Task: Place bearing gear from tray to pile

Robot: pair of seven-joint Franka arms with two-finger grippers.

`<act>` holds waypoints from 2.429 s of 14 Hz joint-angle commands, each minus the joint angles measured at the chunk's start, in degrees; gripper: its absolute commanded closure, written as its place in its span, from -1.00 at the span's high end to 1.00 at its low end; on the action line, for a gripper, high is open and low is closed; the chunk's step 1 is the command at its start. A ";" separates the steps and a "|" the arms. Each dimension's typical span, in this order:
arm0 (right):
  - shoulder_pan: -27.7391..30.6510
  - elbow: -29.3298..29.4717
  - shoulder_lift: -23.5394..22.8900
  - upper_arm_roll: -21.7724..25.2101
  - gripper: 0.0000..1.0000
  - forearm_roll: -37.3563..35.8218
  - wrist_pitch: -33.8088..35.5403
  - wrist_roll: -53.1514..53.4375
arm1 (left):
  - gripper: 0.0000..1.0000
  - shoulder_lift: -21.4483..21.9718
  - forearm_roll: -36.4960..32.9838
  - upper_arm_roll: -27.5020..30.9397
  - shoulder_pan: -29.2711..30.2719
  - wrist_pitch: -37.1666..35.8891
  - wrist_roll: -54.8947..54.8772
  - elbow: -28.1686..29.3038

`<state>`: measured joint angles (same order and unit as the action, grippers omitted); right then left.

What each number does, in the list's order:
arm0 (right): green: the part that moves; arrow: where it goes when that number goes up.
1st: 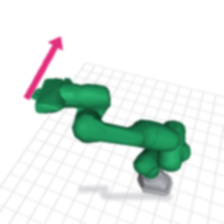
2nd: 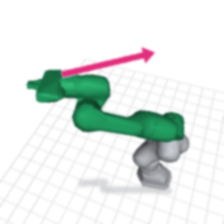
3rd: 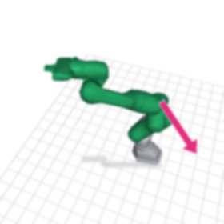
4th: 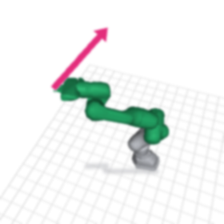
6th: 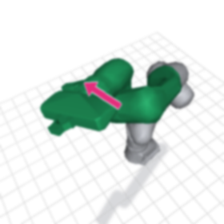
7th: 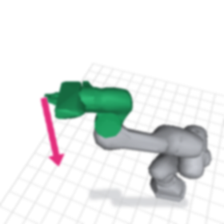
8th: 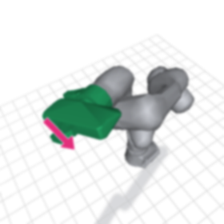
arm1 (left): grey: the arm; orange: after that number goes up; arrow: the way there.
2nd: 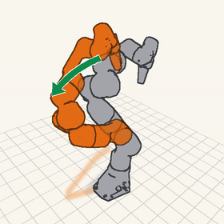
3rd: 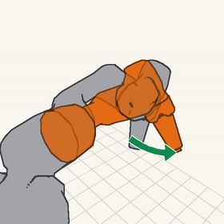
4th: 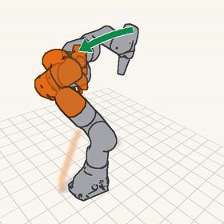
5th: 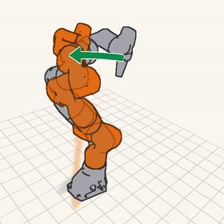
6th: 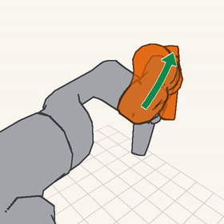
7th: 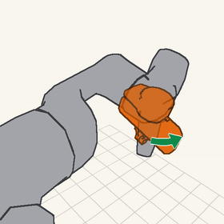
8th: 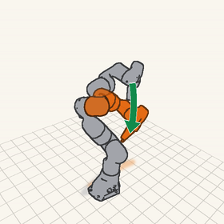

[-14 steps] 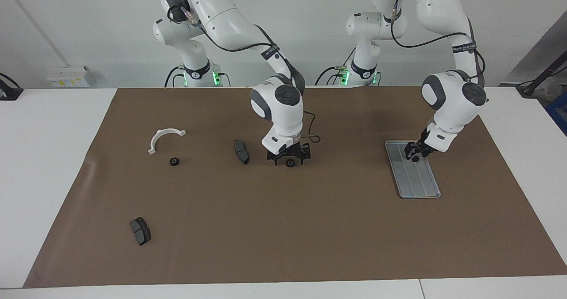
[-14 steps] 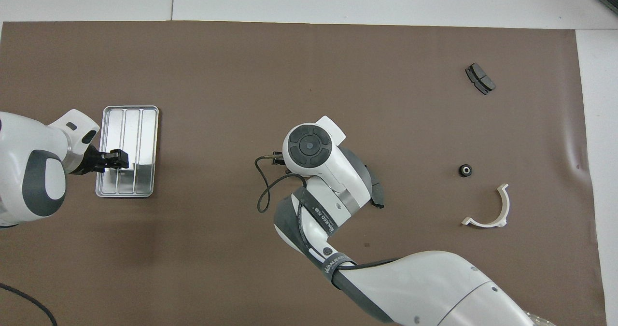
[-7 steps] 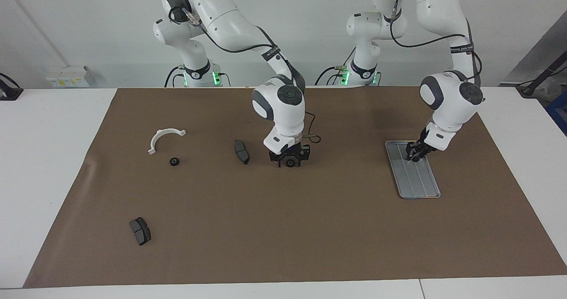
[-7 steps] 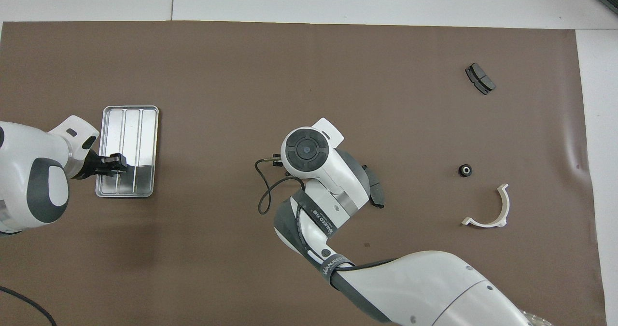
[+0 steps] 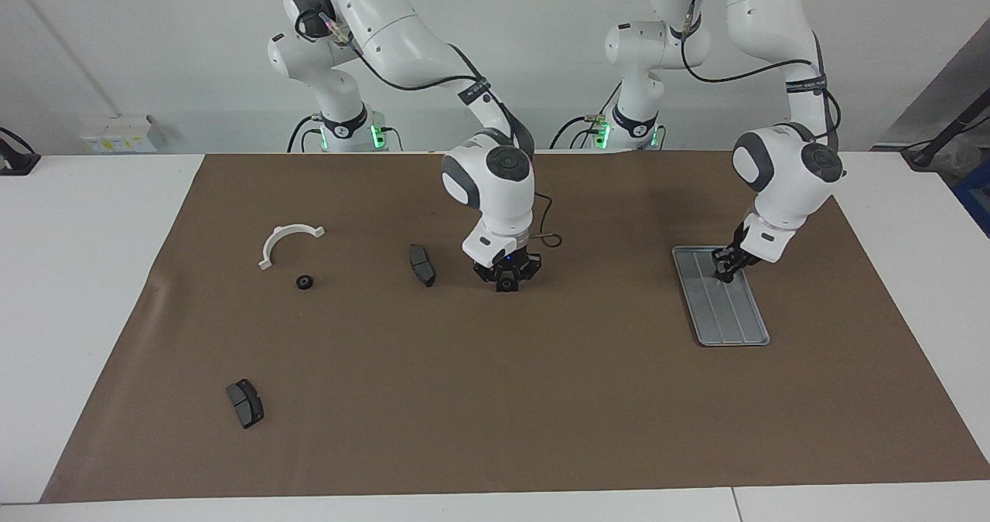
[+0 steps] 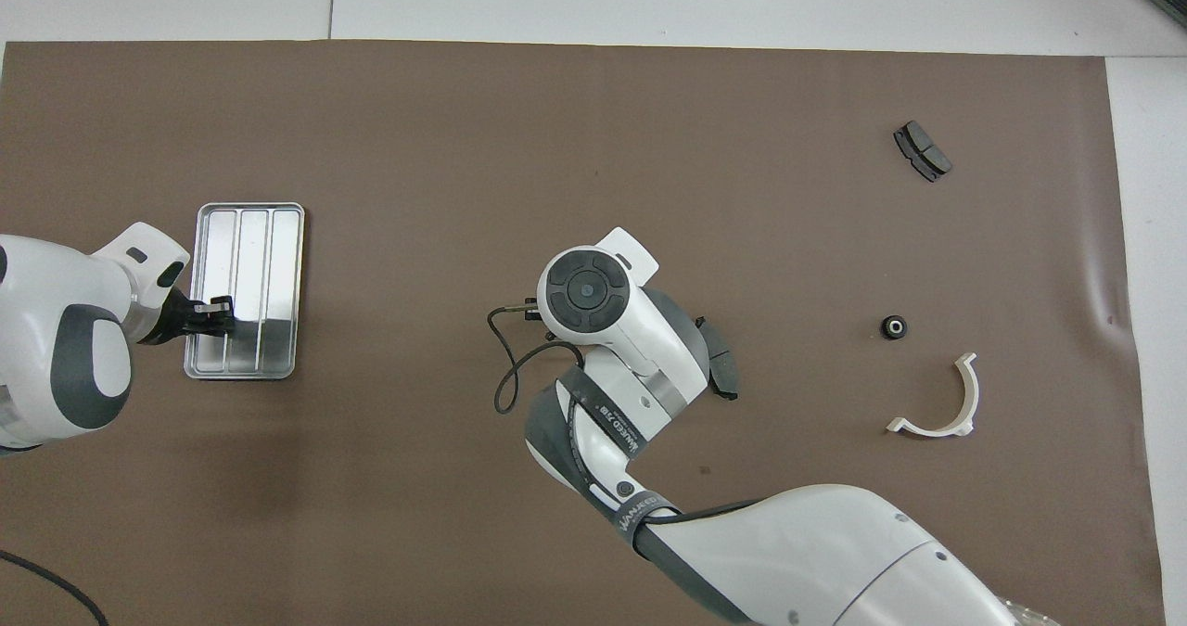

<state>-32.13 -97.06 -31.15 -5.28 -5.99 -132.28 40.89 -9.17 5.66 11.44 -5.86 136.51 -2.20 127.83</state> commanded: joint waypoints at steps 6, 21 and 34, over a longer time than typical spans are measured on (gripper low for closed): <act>5.22 -6.45 7.66 0.36 -0.77 -0.86 -0.79 -2.64 | -1.00 -0.59 -0.56 -0.80 -2.12 -4.22 1.93 -6.96; 25.01 -35.47 25.79 0.19 -0.49 0.19 -5.87 -27.43 | -1.00 -9.90 -2.76 -0.80 -41.95 -0.38 40.17 -15.86; 17.90 -23.02 21.50 0.01 1.00 5.47 -1.14 -19.81 | 1.00 -3.22 -2.32 -0.62 -24.67 -28.36 25.09 -34.63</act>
<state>-12.24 -123.25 -7.37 -4.94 -1.55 -134.09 17.90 -12.10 3.78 11.54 -35.35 116.74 28.68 99.37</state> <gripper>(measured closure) 0.000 0.000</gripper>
